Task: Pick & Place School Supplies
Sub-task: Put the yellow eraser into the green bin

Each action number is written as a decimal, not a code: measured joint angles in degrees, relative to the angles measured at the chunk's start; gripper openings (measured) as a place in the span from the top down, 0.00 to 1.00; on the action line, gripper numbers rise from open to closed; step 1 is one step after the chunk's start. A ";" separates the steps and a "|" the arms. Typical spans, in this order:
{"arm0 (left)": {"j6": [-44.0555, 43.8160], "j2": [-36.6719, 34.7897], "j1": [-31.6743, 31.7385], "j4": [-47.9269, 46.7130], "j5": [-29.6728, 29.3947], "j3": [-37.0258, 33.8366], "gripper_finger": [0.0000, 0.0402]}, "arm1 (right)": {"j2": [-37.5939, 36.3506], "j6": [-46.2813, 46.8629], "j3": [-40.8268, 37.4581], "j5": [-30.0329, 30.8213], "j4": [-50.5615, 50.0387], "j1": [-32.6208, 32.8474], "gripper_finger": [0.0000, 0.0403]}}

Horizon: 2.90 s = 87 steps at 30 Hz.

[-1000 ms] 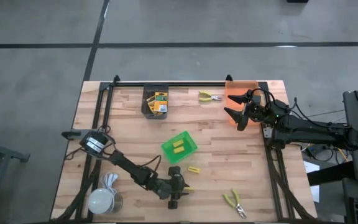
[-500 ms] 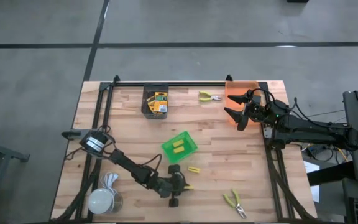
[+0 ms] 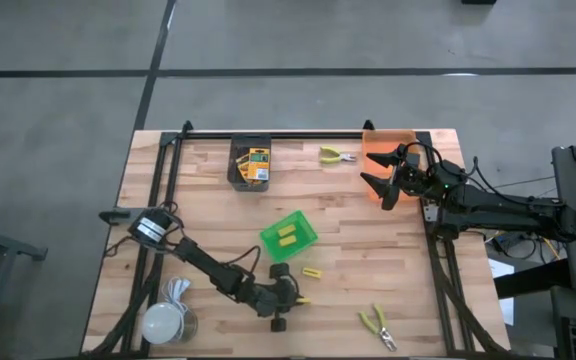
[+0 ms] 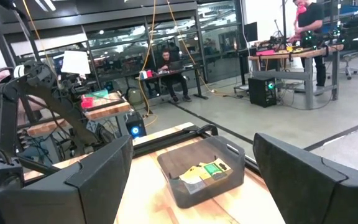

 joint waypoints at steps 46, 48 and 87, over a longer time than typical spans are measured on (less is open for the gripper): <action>-31.06 -24.65 20.25 -48.12 2.56 1.03 0.87 | -0.02 0.00 0.00 -0.01 -1.32 0.02 0.19; -30.14 -24.65 21.05 -48.03 3.48 1.03 0.87 | -0.02 0.00 0.00 0.00 -1.32 0.02 0.19; -27.58 -19.24 22.64 -44.39 10.76 4.00 0.63 | -0.02 0.00 0.00 0.01 -1.30 0.00 0.19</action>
